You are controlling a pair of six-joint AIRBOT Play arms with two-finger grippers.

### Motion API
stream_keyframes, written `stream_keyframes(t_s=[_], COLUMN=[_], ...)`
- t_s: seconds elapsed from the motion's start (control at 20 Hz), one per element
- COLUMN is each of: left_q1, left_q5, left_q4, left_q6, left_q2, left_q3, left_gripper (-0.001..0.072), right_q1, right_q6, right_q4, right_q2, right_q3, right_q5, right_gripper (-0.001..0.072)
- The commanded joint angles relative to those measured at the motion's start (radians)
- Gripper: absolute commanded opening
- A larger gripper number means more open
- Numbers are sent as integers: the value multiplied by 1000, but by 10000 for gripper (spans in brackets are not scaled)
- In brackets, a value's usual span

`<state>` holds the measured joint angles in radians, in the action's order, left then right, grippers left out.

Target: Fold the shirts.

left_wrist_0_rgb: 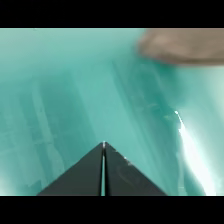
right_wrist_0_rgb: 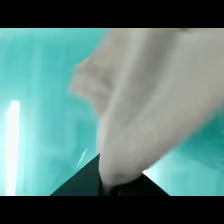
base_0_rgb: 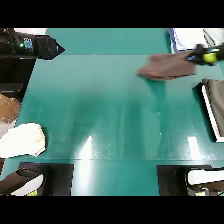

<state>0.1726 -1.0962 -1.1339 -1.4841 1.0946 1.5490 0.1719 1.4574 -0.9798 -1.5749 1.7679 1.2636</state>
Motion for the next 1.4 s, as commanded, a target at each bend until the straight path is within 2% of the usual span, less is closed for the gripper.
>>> stream_keyframes(t_s=[0.0, 0.25, 0.55, 0.75, 0.85, 1.1, 1.35], left_q1=[8, 8, 8, 8, 8, 8, 8], left_q5=[14, 14, 13, 10, -2, -46, -50], left_q4=[2, 20, 32, 35, 35, 35, 35], left_q6=[-1, -6, -9, -8, -8, 0, 1], left_q2=[0, 0, 0, 0, 0, 0, 0], left_q3=[0, 0, 0, 0, 0, 0, 0], left_gripper=[31, 31, 31, 31, 31, 31, 31], right_q1=[239, 423, 451, 454, 465, 548, 630], right_q6=[8, 8, 7, 8, 8, 8, 7], right_q4=[-24, -6, 36, 33, 33, 10, -254], right_q2=[52, 49, 50, 50, 60, 179, 309], right_q3=[3, 3, 98, 254, 266, 75, -202], right_q5=[11, -67, -119, -15, 43, 115, 179], right_gripper=[16, 16, 16, 16, 16, 15, 16])
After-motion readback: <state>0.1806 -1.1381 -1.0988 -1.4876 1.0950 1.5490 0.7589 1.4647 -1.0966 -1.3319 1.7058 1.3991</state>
